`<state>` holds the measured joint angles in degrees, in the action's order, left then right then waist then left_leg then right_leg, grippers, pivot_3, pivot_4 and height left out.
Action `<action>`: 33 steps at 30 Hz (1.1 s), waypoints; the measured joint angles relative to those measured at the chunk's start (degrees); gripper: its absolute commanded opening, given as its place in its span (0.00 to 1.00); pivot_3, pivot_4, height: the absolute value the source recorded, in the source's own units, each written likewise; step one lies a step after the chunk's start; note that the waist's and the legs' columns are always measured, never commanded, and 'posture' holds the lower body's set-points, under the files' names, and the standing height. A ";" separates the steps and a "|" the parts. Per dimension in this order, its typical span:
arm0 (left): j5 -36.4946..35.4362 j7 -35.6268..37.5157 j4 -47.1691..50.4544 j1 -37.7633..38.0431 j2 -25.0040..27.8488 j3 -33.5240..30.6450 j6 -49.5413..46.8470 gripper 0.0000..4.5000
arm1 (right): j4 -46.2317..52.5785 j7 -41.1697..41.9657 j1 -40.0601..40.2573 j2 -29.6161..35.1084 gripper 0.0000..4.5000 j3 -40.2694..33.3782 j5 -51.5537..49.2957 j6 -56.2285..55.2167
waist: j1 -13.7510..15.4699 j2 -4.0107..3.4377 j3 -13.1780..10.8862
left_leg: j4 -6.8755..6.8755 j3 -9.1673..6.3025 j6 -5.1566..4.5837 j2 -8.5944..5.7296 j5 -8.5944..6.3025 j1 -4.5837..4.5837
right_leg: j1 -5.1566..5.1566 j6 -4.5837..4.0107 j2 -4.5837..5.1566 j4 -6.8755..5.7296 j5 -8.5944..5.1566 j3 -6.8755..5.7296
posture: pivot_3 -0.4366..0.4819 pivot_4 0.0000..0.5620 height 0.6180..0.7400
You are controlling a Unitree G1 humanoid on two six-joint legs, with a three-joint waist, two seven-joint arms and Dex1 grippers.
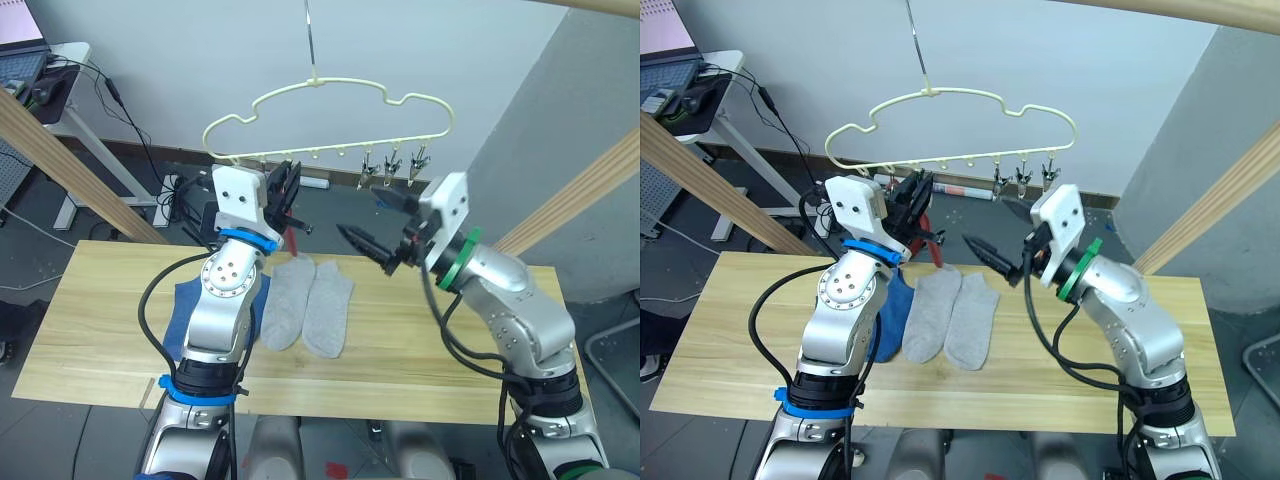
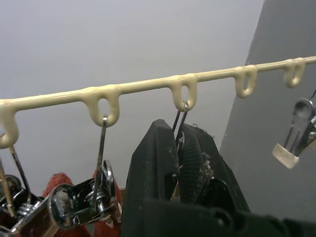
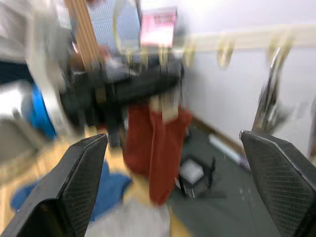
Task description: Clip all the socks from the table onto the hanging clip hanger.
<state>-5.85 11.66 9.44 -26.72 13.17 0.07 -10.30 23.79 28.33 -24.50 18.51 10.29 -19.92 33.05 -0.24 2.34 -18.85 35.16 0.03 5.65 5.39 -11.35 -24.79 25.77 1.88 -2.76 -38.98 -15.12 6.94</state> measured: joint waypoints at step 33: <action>-16.35 7.76 9.15 1.09 7.93 -9.27 -19.65 0.02 | -40.96 -5.89 0.13 -13.98 0.38 16.04 26.65 -15.19 | 0.16 0.00 0.01 | 0.02 -0.04 0.00 0.03 0.00 0.18 | -0.16 0.12 -0.02 -0.02 -0.07 -0.02 | 0.58 0.62 1.00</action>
<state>-22.21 19.42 18.59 -25.63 21.10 -9.20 -29.95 -17.17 22.44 -24.37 4.53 26.34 6.72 17.86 -0.08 2.34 -18.84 35.18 -0.01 5.66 5.42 -11.35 -24.61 25.61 2.00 -2.78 -39.00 -15.19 6.92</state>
